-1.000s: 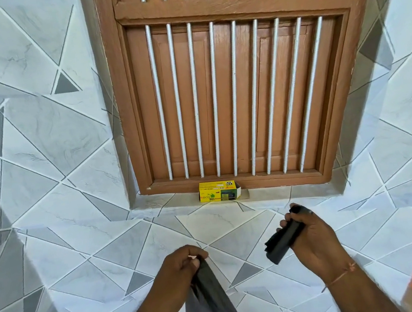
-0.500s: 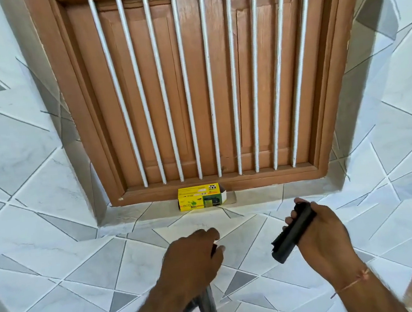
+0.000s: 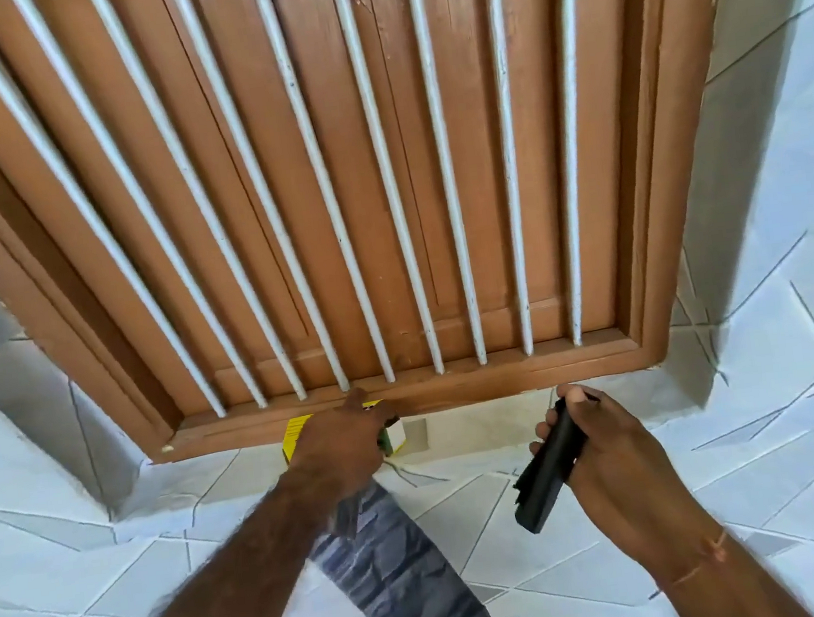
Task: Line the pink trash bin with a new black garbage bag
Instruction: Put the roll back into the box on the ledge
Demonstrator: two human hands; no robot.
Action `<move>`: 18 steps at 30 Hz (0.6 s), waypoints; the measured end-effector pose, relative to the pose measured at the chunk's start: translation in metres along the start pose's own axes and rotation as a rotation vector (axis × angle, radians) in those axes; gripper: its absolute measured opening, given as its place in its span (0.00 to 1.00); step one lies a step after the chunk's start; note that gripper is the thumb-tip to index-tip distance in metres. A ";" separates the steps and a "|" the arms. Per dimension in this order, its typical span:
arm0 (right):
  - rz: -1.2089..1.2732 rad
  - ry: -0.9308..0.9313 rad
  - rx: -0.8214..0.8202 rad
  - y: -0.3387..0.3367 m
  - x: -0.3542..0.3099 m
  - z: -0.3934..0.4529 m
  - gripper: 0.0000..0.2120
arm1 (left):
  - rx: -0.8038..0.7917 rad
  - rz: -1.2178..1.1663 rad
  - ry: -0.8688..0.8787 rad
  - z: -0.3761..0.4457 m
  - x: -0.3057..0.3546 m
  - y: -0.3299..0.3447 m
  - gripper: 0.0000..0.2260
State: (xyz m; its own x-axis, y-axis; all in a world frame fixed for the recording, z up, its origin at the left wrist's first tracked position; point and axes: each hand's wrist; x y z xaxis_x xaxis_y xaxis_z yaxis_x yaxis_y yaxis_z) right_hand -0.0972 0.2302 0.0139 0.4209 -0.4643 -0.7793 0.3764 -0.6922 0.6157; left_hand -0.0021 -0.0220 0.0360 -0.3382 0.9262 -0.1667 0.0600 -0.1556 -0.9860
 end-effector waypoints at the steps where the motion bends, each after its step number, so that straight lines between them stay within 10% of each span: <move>1: -0.005 0.008 0.003 -0.001 -0.001 0.004 0.06 | -0.016 0.008 0.017 0.003 -0.002 0.000 0.22; 18: 0.442 -0.191 0.008 0.123 -0.017 0.018 0.07 | 0.228 -0.382 0.147 -0.060 0.012 -0.021 0.31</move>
State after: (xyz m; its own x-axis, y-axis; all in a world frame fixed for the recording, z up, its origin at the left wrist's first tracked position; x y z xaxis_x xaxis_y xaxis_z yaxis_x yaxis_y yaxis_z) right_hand -0.0732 0.1434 0.1009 0.3800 -0.8076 -0.4509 0.1884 -0.4097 0.8926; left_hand 0.0491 0.0135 0.0547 -0.1577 0.9681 0.1948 -0.2565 0.1503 -0.9548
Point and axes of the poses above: each hand's wrist, its own z-axis towards the middle knuckle, its own y-axis out of the palm, x = y × z, and after that the axes turned 5 degrees about y, right-handed
